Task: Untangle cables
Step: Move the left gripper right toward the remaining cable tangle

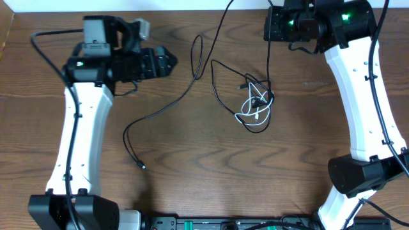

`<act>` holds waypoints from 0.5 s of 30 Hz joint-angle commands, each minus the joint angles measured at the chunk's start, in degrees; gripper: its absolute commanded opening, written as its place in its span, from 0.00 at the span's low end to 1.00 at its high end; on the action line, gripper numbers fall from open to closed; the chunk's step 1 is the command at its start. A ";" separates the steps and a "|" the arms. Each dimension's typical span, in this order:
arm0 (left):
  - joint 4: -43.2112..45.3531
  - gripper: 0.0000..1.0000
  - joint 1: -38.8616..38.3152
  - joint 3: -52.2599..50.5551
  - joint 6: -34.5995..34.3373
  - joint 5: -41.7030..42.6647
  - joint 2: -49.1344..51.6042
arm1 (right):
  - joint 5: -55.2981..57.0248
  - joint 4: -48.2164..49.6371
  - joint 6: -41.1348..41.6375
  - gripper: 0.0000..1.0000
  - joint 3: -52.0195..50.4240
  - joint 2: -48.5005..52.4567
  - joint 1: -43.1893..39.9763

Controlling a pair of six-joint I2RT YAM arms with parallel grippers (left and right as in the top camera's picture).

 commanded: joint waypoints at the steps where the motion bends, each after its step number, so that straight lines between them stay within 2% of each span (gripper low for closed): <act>1: 0.28 0.84 -3.87 -0.11 -2.16 0.35 -0.07 | -0.02 -0.22 -0.70 0.01 0.59 -0.37 -0.13; 9: 8.31 0.84 -12.63 -2.08 -14.12 0.33 0.39 | -0.02 -0.52 -0.70 0.01 0.59 -0.37 -0.13; 15: 10.75 0.84 -17.90 -2.19 -15.52 0.35 3.45 | -0.02 -0.63 -0.74 0.01 0.59 -0.37 -0.13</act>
